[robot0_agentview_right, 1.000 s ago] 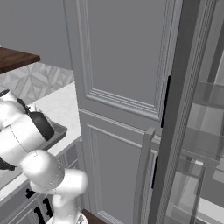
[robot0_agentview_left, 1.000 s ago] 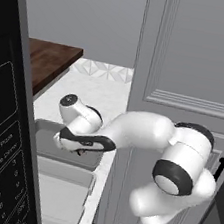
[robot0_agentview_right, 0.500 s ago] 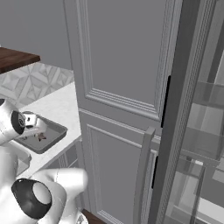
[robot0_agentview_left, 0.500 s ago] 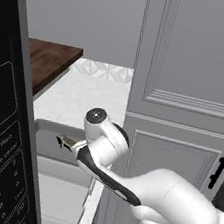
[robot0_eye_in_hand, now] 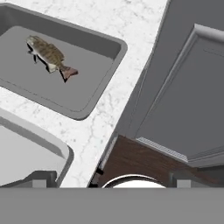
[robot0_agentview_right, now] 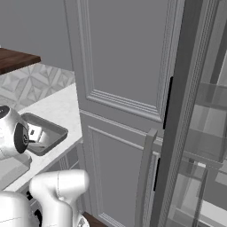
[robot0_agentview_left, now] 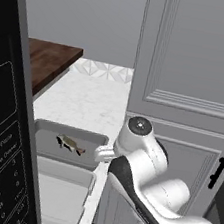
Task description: Place one bell pepper and one fish in each tupperware on the nearby counter, to pack two identical lunches.
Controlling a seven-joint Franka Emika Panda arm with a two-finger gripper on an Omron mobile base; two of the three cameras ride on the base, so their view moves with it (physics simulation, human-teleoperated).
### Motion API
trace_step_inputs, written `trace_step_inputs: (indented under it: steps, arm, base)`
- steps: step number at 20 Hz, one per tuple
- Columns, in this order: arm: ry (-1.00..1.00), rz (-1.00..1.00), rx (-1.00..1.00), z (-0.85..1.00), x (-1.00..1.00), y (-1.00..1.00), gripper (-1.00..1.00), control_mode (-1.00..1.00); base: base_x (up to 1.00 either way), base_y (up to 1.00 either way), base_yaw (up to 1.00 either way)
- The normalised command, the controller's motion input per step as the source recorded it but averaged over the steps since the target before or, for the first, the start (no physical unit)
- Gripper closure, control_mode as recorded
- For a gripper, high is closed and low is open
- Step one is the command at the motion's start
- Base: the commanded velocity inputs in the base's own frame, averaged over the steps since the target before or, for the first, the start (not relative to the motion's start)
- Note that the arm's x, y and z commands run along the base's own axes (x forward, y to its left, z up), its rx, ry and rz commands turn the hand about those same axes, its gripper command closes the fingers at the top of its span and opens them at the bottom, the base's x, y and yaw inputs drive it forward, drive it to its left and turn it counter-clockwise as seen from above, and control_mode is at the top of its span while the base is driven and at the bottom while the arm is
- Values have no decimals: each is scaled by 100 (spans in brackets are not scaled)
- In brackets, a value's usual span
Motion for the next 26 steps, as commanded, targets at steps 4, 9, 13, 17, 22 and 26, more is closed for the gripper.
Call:
trace_step_inputs:
  steps: [4,9,13,17,22,26]
  arm:
    - [0,-16,7,39,-48,-56,-100,-100]
    - [0,-6,1,51,-33,-62,-100,-100]
    - [0,0,0,14,-36,-68,-100,-100]
    - [-1,0,0,0,-59,-61,-100,-100]
    - [-2,0,0,0,-57,-20,-100,-100]
    - [-9,0,0,-13,-54,-12,-100,-100]
  base:
    - [0,0,0]
    - [0,0,0]
    - [0,0,0]
    - [0,0,0]
    - [0,0,0]
    - [0,0,0]
